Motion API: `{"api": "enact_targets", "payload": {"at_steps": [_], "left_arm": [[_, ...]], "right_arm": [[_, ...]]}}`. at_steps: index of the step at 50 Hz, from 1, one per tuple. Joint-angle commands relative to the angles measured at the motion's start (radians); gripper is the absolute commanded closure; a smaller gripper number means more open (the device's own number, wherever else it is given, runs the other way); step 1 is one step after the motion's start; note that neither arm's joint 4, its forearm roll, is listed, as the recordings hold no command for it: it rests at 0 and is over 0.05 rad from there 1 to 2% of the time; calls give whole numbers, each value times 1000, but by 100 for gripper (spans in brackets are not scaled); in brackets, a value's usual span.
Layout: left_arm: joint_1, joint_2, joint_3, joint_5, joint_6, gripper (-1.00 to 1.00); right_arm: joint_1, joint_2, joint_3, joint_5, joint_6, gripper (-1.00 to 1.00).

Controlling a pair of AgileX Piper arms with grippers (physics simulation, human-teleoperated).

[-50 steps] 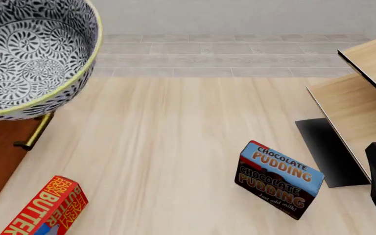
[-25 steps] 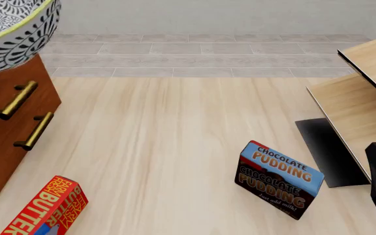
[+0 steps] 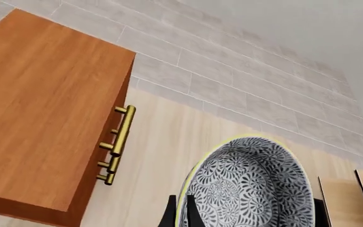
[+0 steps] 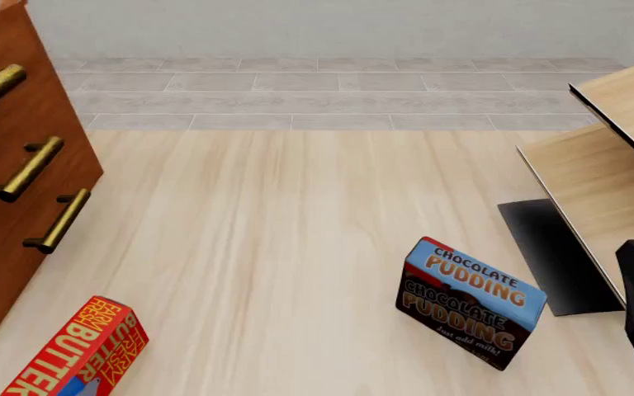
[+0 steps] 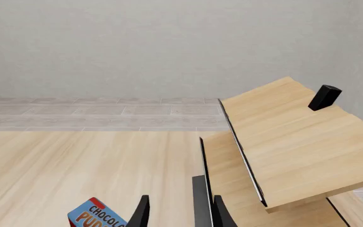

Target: Close the top drawer of the cabinet and put the bowl on top of it.

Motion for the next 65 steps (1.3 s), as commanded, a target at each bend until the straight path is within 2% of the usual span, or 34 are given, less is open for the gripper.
{"api": "enact_targets", "payload": {"at_steps": [1,13,37,48,65], "left_arm": [[61,42,-84,9,-14,100],[118,68,-116,7,-45,100],[240,72,-78,-29,-127,100],[310,69,-43,-56,-123,100],[393,69,-53,-50,-147,100]], "right_arm": [[0,0,6,-6,0,-100],[0,0,6,-6,0,-100],[0,0,6,-6,0,-100],[0,0,6,-6,0,-100],[0,0,6,-6,0,-100]]}}
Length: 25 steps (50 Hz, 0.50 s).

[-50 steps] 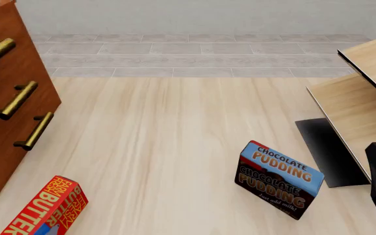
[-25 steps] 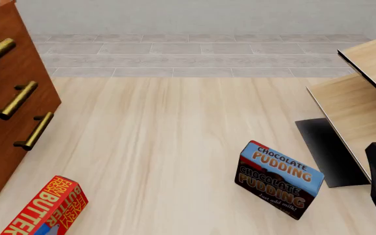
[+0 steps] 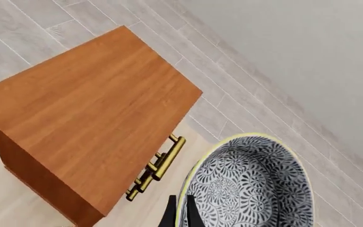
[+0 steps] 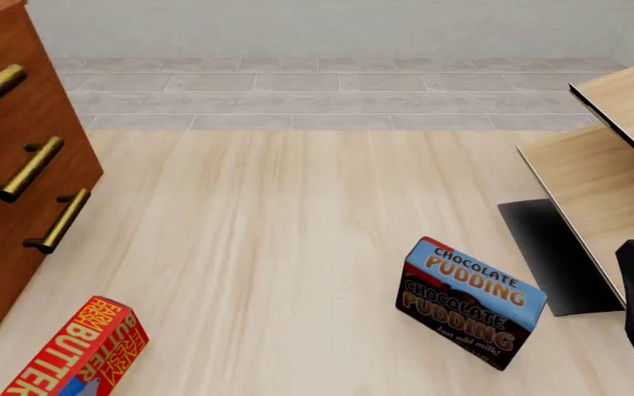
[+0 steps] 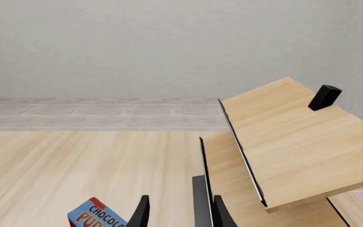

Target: Close the top drawer of the cabinet and put the bowl on top of it.

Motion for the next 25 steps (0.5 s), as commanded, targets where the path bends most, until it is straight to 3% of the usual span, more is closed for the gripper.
{"api": "enact_targets", "payload": {"at_steps": [1,17,21,22,25], "left_arm": [[56,-4,-4,-4,-11,100],[122,-13,63,-63,-51,100],[133,-9,58,-65,-59,100],[140,29,-12,-30,-57,100],[146,-3,61,-68,-56,100]], "right_arm": [[0,0,6,-6,0,-100],[0,0,6,-6,0,-100],[0,0,7,-6,0,-100],[0,0,6,-6,0,-100],[0,0,6,-6,0,-100]]}}
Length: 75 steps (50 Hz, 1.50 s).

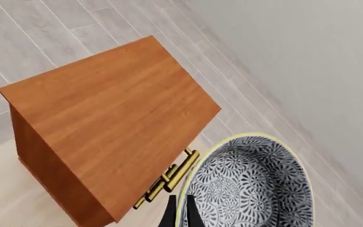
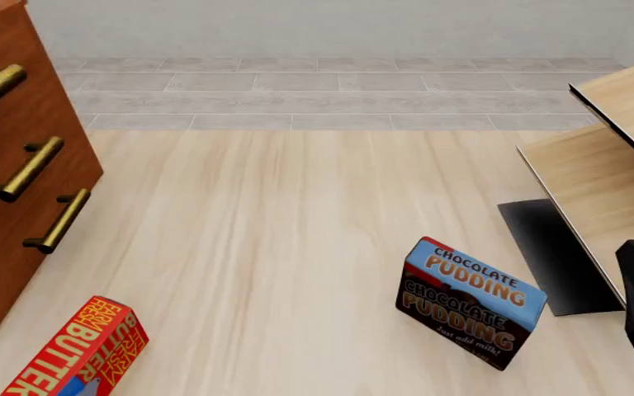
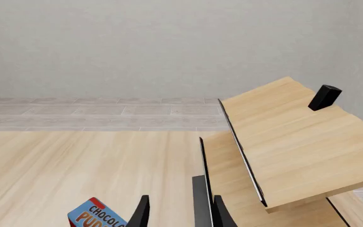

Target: Close the top drawer of the cabinet and put the bowl on top of it.

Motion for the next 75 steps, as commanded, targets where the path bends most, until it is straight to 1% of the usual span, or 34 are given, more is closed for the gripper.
{"api": "enact_targets", "payload": {"at_steps": [1,2,4,5,6,7,8,9,10,11,14,19,30,31,33,37,45,55,65,75], "left_arm": [[42,-2,22,-26,-7,100],[49,29,-34,0,-7,100],[60,10,23,-39,-1,100],[61,25,-3,-27,-3,100],[61,25,-4,-26,-3,100],[64,57,-60,0,-4,100],[74,67,-64,-8,0,100],[77,32,27,-57,0,100],[87,56,-7,-50,0,100],[87,56,-8,-50,0,100],[101,49,37,-83,0,100],[121,56,55,-98,-4,100],[140,78,40,-104,-9,100],[141,81,41,-107,-17,100],[150,90,45,-118,-11,100],[165,106,61,-140,-22,100],[187,131,63,-159,-33,100],[210,176,110,-232,-31,100],[226,225,85,-257,-42,100],[240,270,93,-294,-35,100]], "right_arm": [[0,0,6,-6,0,-100],[0,0,6,-6,0,-100],[0,0,6,-6,0,-100],[0,0,6,-6,0,-100],[0,0,6,-6,0,-100],[0,0,6,-6,0,-100],[0,0,6,-6,0,-100],[0,0,6,-6,0,-100],[0,0,6,-6,0,-100],[0,0,6,-6,0,-100],[0,0,6,-6,0,-100],[0,0,6,-6,0,-100],[0,0,6,-6,0,-100],[0,0,6,-6,0,-100],[0,0,6,-6,0,-100],[0,0,7,-6,0,-100],[0,0,6,-6,0,-100],[0,0,7,-6,0,-100],[0,0,7,-6,0,-100],[0,0,6,-6,0,-100]]}}
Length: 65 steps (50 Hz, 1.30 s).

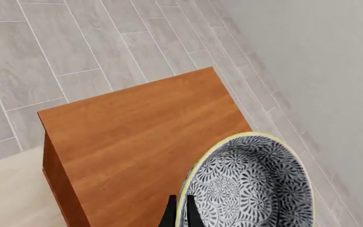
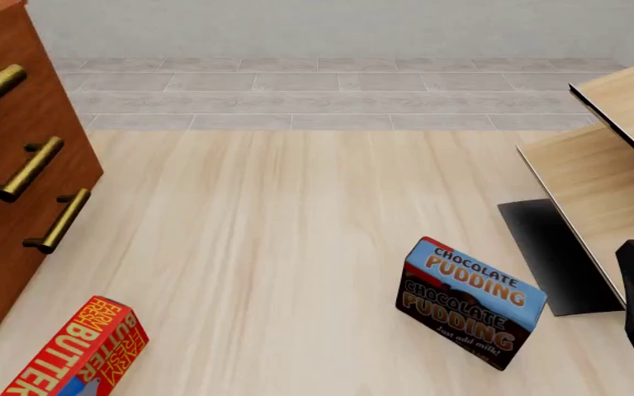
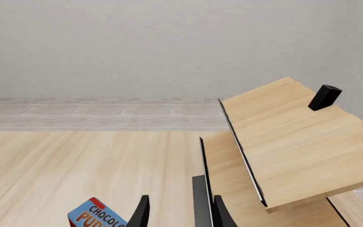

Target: Close the top drawer of the cabinet and put the bowl on top of it.

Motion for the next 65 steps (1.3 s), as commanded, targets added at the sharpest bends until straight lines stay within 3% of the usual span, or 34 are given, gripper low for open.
{"api": "enact_targets", "payload": {"at_steps": [1,38,65], "left_arm": [[20,50,-9,-40,9,100],[-4,126,-25,-84,-1,100],[-5,179,13,-137,25,100]], "right_arm": [[0,0,6,-6,0,-100],[0,0,6,-6,0,-100],[0,0,6,-6,0,-100]]}}
